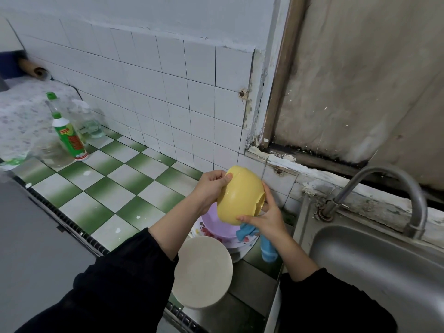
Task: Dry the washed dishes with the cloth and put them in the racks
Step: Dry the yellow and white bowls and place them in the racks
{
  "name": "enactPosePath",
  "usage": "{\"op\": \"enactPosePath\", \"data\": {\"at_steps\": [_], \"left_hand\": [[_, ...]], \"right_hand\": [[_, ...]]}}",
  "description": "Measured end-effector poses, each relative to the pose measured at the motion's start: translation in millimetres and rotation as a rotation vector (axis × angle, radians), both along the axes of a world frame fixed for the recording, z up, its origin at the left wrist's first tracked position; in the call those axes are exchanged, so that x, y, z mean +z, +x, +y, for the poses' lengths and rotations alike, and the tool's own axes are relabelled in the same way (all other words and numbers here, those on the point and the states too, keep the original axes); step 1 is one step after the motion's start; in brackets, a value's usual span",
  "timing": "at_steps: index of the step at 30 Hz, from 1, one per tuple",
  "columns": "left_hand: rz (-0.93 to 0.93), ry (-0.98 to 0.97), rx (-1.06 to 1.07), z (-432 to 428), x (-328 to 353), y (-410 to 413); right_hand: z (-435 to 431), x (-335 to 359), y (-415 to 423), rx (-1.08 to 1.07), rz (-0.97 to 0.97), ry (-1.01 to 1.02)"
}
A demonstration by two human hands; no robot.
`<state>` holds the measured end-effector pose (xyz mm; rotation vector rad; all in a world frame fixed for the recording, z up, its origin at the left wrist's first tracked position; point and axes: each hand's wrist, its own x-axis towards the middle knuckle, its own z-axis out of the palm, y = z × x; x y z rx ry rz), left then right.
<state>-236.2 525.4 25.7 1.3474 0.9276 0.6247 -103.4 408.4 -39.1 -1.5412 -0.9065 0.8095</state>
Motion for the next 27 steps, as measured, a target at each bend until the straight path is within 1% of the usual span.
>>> {"op": "enactPosePath", "data": {"at_steps": [2,4,6,8,11,14,16,20,23,25,27], "left_hand": [[0.003,-0.031,0.019,-1,0,0],[0.030,-0.064,0.059,-1,-3,-1],[0.077,-0.051,0.094,-2,-5,-1],[0.158,0.041,0.125,-3,-4,1],[0.284,0.235,0.160,-6,1,4],[0.343,0.324,0.216,-9,2,3],[0.344,0.341,0.230,-13,0,3],[0.220,0.311,0.204,-15,-6,0],[0.020,0.267,0.025,-14,-3,-5],[0.000,0.340,-0.155,-16,3,-8],[0.042,0.433,-0.268,-18,4,-9]], "right_hand": [[0,-1,0,0.003,0.003,0.003],[0,-2,0,-0.002,-0.033,0.007],[-2,-4,-1,-0.006,-0.069,0.013],[-3,-4,-2,-0.031,-0.089,0.009],[-3,-5,-4,-0.065,-0.113,0.008],[-1,-5,-7,-0.062,-0.090,0.007],[1,-7,-8,-0.043,-0.059,0.015],[4,-6,-4,-0.021,-0.051,0.038],[6,1,1,0.053,0.083,0.082],[8,9,5,0.064,0.265,0.010],[6,19,7,0.063,0.502,-0.103]]}}
